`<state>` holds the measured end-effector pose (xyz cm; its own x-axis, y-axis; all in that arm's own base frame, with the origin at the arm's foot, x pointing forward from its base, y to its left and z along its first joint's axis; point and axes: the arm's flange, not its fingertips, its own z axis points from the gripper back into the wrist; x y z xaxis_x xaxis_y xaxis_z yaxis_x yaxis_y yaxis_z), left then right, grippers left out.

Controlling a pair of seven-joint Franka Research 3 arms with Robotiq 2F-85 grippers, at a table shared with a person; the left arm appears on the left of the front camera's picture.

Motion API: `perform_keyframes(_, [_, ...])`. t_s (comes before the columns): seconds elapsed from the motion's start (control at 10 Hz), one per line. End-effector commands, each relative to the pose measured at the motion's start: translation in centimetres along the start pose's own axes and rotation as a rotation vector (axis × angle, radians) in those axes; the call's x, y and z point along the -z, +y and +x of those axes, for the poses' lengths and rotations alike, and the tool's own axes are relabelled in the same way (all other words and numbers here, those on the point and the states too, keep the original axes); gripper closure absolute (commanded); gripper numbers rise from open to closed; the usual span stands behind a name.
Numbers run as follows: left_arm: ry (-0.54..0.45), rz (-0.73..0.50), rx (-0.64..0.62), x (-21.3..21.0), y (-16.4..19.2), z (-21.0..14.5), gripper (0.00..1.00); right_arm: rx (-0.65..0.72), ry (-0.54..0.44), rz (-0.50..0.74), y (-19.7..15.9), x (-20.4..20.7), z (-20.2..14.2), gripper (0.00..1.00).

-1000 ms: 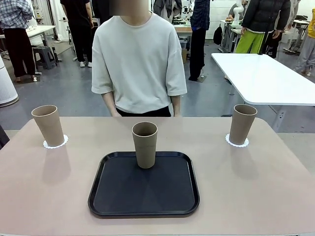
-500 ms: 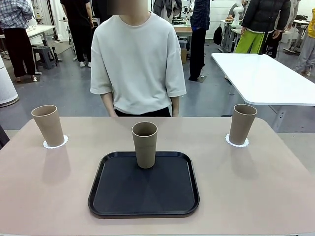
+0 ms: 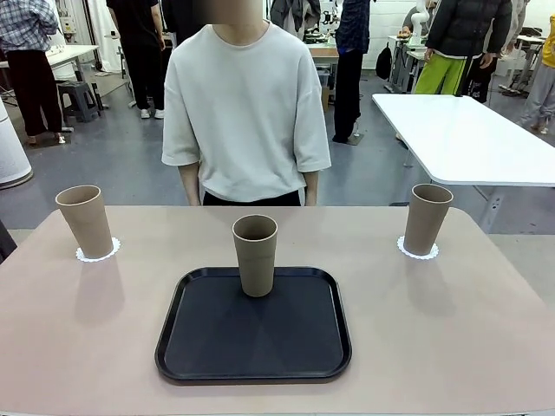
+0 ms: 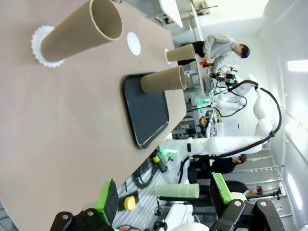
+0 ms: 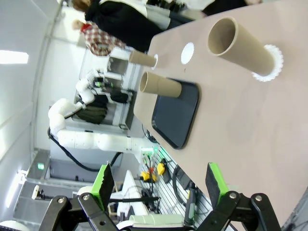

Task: Place coasters on the table and set cups on them.
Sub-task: Take one Reusable plastic cup from the Flat Tray and place it on a coaster set by the human.

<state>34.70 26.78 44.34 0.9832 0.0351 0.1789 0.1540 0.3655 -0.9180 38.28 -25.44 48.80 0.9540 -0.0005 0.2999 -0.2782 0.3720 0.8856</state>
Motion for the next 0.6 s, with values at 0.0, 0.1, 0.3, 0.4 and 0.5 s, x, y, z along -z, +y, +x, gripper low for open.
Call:
perform_keyframes(0.0, [-0.011,0.000,-0.002,-0.1,-0.1,-0.1,0.00,-0.076,0.111,-0.135,4.5,3.0,2.2,0.00])
perform_keyframes(0.1, [-0.011,0.000,-0.002,-0.1,-0.1,-0.1,0.00,-0.127,0.167,-0.196,7.6,5.1,3.7,0.00])
perform_keyframes(0.3, [-0.011,0.000,-0.002,-0.1,-0.1,-0.1,0.00,-0.373,0.353,-0.293,14.7,10.7,5.4,0.00])
perform_keyframes(0.4, [-0.011,0.000,-0.002,-0.1,-0.1,-0.1,0.00,-0.451,0.427,-0.379,16.8,13.9,5.5,0.00])
perform_keyframes(0.5, [-0.011,0.000,-0.002,-0.1,-0.1,-0.1,0.00,-0.501,0.458,-0.459,18.0,17.0,6.0,0.00])
